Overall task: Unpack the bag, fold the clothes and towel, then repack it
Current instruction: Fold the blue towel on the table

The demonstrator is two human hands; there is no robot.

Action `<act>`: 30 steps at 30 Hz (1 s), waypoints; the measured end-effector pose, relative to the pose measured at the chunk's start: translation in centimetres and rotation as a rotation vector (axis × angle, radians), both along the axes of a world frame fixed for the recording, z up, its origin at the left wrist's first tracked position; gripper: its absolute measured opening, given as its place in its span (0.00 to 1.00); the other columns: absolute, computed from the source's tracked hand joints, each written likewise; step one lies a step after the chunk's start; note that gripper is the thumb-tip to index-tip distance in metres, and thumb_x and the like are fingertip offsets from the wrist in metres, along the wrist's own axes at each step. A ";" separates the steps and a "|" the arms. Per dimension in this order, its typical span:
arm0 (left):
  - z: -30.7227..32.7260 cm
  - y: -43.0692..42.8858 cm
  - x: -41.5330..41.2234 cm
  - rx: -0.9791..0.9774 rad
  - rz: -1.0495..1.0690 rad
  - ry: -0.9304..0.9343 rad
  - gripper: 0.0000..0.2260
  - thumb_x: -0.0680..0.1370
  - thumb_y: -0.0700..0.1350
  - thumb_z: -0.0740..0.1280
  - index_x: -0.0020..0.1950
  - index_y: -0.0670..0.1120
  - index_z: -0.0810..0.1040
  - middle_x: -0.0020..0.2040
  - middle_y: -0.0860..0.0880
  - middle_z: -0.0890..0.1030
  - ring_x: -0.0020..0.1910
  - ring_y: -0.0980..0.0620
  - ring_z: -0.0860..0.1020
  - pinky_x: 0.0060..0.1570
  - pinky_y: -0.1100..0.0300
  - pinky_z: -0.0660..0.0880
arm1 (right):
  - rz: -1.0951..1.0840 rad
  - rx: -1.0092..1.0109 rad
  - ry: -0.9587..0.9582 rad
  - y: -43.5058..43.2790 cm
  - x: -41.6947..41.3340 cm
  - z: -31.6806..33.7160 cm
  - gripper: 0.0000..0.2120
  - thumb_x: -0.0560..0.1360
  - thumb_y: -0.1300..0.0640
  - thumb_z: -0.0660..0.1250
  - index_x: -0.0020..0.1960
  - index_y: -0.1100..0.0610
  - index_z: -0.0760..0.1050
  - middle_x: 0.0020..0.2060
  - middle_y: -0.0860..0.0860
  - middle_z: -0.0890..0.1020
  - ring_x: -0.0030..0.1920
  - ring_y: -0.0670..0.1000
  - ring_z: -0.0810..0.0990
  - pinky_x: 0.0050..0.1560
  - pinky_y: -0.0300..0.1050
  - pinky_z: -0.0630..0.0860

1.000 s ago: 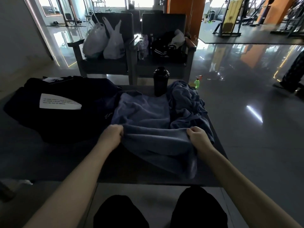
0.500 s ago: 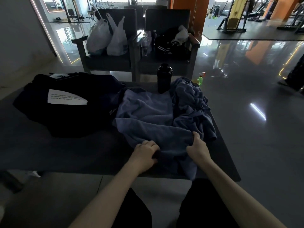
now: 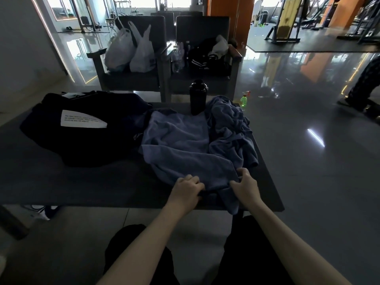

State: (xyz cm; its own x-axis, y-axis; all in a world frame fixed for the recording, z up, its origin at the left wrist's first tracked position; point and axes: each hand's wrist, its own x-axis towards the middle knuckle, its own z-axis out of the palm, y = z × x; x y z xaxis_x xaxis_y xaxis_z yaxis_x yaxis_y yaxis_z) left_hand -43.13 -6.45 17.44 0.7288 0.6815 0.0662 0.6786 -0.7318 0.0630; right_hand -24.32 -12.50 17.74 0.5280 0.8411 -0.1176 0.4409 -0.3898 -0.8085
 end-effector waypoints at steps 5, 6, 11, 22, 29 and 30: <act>0.2 0.2 -2.4 -0.049 0.020 0.006 0.06 0.78 0.43 0.61 0.51 0.45 0.76 0.55 0.48 0.75 0.57 0.47 0.72 0.53 0.55 0.66 | -0.046 0.057 -0.067 -0.7 0.6 -0.7 0.12 0.72 0.69 0.60 0.52 0.59 0.74 0.41 0.53 0.79 0.41 0.52 0.77 0.38 0.42 0.70; 0.6 0.2 -3.0 -0.080 0.032 0.008 0.05 0.77 0.42 0.61 0.49 0.45 0.76 0.55 0.48 0.74 0.56 0.47 0.73 0.52 0.56 0.66 | -0.060 0.061 -0.099 -0.7 0.7 -0.8 0.11 0.72 0.69 0.60 0.51 0.59 0.75 0.43 0.54 0.80 0.42 0.53 0.77 0.39 0.42 0.70; 1.5 -0.1 -4.8 -0.114 0.046 0.079 0.04 0.75 0.48 0.63 0.44 0.49 0.71 0.71 0.52 0.68 0.66 0.50 0.68 0.63 0.55 0.64 | 0.038 0.038 -0.383 -1.1 0.6 -1.7 0.10 0.75 0.65 0.60 0.51 0.61 0.79 0.56 0.55 0.76 0.48 0.57 0.77 0.45 0.46 0.72; 1.3 -1.4 -2.7 0.054 -0.015 0.214 0.10 0.78 0.47 0.59 0.58 0.49 0.75 0.59 0.51 0.77 0.61 0.49 0.69 0.59 0.56 0.63 | 0.572 -0.137 -0.632 -4.1 2.0 -2.7 0.30 0.71 0.62 0.64 0.73 0.56 0.65 0.74 0.52 0.62 0.73 0.56 0.59 0.70 0.47 0.62; 3.0 -1.6 -5.1 -0.370 0.217 -0.141 0.02 0.75 0.46 0.64 0.43 0.49 0.74 0.45 0.48 0.78 0.47 0.45 0.77 0.45 0.55 0.72 | 0.706 -0.147 -0.817 -4.3 3.1 -3.5 0.39 0.67 0.66 0.66 0.76 0.54 0.59 0.76 0.50 0.58 0.73 0.56 0.60 0.68 0.51 0.66; 3.2 -1.5 -5.5 -0.433 0.262 -0.200 0.05 0.75 0.45 0.64 0.39 0.50 0.72 0.41 0.49 0.78 0.44 0.46 0.78 0.42 0.55 0.72 | 0.693 -0.067 -0.811 -4.3 3.0 -3.6 0.36 0.66 0.68 0.68 0.73 0.56 0.65 0.73 0.52 0.65 0.69 0.59 0.67 0.62 0.55 0.72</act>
